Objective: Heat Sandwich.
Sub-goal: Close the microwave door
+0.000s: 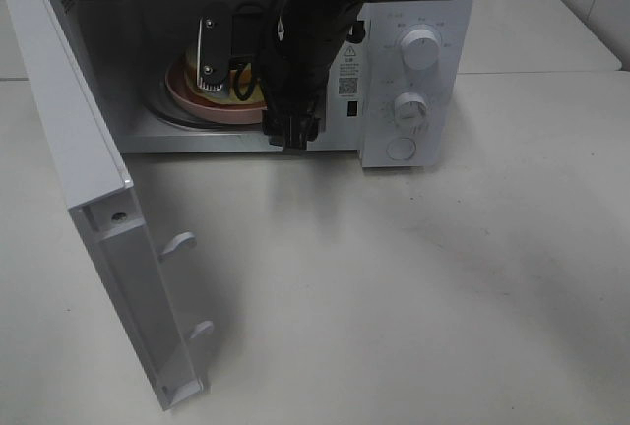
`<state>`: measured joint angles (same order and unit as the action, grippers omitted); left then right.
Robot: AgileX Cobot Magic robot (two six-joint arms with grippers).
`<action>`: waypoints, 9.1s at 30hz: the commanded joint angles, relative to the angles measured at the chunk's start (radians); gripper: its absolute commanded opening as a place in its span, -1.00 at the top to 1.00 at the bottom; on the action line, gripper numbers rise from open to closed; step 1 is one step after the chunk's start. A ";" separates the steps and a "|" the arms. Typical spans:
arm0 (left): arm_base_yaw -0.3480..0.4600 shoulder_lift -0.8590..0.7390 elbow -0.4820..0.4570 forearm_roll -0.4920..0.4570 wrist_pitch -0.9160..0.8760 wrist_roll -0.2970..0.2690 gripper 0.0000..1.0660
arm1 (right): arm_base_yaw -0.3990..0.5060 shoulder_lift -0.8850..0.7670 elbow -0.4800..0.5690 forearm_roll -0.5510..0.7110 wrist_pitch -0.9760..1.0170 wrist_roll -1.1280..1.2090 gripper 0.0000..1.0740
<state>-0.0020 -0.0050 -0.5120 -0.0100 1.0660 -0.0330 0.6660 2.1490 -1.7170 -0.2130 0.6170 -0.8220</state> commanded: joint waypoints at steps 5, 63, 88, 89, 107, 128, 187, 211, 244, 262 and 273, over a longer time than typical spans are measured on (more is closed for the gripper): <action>0.001 -0.016 -0.005 0.003 0.004 -0.005 -0.92 | 0.010 -0.062 0.080 0.001 -0.027 0.030 -0.42; 0.001 -0.016 -0.005 0.003 0.004 -0.005 -0.92 | 0.011 -0.958 0.936 0.003 0.079 0.853 -0.40; 0.001 -0.016 -0.005 0.003 0.004 -0.005 -0.92 | 0.011 -1.630 1.061 0.056 0.579 0.898 -0.40; 0.001 -0.016 -0.005 0.003 0.004 -0.005 -0.92 | 0.011 -1.645 1.061 0.056 0.596 0.898 -0.40; 0.001 -0.016 -0.005 0.003 0.004 -0.005 -0.92 | -0.208 -2.005 1.173 0.055 0.491 0.917 -0.40; 0.001 -0.016 -0.005 0.003 0.004 -0.005 -0.92 | -0.566 -2.178 1.220 0.143 0.379 0.894 -0.38; 0.001 -0.004 -0.005 0.016 0.002 -0.013 -0.89 | -0.597 -2.181 1.220 0.143 0.379 0.894 -0.38; 0.000 0.366 -0.013 0.020 -0.260 -0.036 0.66 | -0.597 -2.181 1.220 0.143 0.379 0.894 -0.38; 0.000 1.020 0.292 0.129 -1.586 -0.035 1.00 | -0.597 -2.181 1.220 0.143 0.379 0.894 -0.38; 0.000 1.385 0.201 0.326 -1.848 -0.137 1.00 | -0.597 -2.181 1.220 0.143 0.379 0.894 -0.38; -0.003 1.527 0.187 0.447 -2.027 -0.223 1.00 | -0.597 -2.181 1.220 0.143 0.379 0.894 -0.38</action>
<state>-0.0020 1.5100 -0.3170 0.4260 -0.9140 -0.2430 0.0760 -0.0030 -0.4980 -0.0730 1.0050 0.0820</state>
